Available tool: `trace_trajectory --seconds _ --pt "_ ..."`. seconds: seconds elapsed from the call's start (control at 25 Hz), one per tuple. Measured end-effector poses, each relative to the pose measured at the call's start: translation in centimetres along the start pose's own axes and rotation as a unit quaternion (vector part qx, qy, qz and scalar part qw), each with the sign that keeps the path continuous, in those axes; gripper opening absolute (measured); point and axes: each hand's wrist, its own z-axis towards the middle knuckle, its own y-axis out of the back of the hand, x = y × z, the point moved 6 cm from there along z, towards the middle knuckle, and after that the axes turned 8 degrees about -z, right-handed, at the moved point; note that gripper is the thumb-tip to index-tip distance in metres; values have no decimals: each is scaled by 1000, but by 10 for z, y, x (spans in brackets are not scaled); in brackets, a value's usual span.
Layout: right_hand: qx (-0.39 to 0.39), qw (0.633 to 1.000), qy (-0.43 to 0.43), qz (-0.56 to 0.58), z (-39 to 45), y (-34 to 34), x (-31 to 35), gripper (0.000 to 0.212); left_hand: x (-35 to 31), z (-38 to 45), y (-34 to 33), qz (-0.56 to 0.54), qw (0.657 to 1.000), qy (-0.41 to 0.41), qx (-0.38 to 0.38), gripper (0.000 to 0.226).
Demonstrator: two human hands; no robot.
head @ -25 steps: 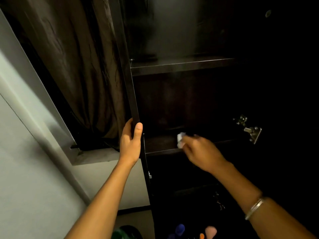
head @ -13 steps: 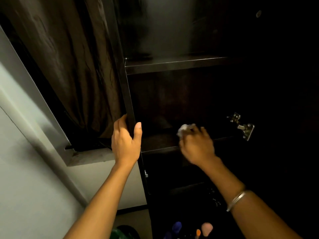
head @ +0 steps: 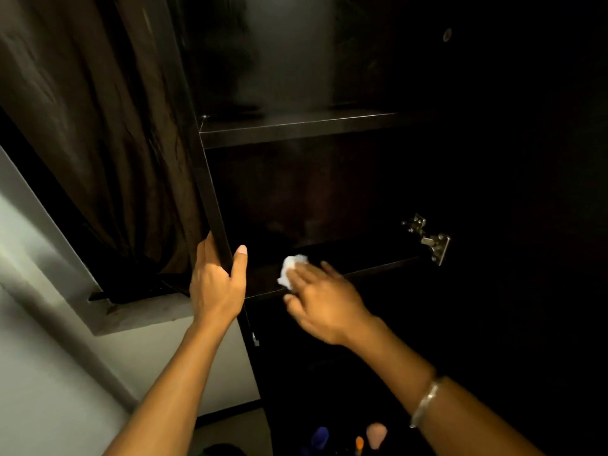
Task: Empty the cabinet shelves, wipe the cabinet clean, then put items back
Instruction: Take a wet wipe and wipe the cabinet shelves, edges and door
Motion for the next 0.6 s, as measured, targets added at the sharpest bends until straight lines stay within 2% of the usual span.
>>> trace_trajectory --seconds 0.04,0.12,0.2,0.24,0.44,0.6 --pt "-10 997 -72 -28 -2 1 -39 66 2 0 -1 -11 1000 3 -5 57" --pt "40 973 -224 -46 -4 -1 -114 67 6 -1 -3 -21 1000 16 -15 65" --pt "83 948 -307 -16 6 -1 -152 65 9 -1 -4 -16 999 28 -21 69" --pt "94 941 -325 -10 14 -1 -159 65 8 -1 -3 -7 999 26 -23 67" --pt "174 919 -333 -121 32 -1 -143 69 -1 -4 1 22 1000 10 -18 53" --pt "137 910 -359 -153 -7 2 -135 71 -6 -8 5 20 999 15 -25 50"
